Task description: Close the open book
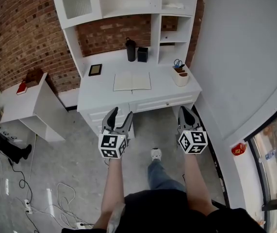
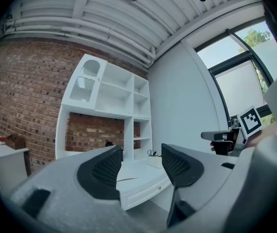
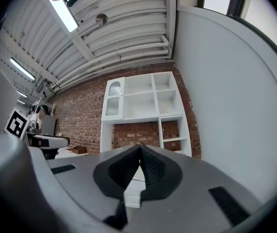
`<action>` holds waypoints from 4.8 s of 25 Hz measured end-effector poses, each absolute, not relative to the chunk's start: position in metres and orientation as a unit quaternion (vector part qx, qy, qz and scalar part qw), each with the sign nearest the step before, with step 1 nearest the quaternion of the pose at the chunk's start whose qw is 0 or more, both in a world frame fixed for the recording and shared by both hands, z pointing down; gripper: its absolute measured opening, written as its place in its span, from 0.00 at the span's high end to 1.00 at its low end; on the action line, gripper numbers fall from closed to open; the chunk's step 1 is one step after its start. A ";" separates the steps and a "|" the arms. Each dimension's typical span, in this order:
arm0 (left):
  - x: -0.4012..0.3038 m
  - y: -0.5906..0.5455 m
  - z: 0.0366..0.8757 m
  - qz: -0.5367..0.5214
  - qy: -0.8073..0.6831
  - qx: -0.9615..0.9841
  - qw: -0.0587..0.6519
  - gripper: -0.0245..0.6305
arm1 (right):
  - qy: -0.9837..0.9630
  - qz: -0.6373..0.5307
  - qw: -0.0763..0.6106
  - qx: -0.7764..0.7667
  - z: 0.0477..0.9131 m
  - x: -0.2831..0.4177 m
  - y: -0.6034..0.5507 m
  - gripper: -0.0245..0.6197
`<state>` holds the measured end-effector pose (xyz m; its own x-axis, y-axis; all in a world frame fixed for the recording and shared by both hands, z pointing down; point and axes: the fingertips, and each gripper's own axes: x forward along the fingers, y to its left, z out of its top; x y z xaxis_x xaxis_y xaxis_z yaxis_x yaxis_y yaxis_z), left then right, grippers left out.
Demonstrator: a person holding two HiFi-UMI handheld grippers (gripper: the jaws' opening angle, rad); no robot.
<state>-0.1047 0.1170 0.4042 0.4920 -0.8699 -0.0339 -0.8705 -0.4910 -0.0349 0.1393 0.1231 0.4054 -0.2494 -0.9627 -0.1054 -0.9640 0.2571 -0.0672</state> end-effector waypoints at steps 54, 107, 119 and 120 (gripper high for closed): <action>-0.060 -0.309 0.549 -0.284 0.426 -0.859 0.033 0.61 | 0.865 -0.091 -0.015 -0.494 0.489 0.105 -0.344 0.96; -0.026 -0.270 0.696 -0.642 0.152 -0.716 0.228 0.71 | 0.857 -0.141 -0.051 -0.492 0.533 0.120 -0.326 0.96; -0.026 -0.261 0.700 -0.642 0.141 -0.716 0.235 0.85 | 0.857 -0.144 -0.054 -0.492 0.536 0.117 -0.327 0.96; -0.026 -0.261 0.700 -0.641 0.143 -0.717 0.234 0.86 | 0.857 -0.144 -0.054 -0.492 0.536 0.116 -0.327 0.96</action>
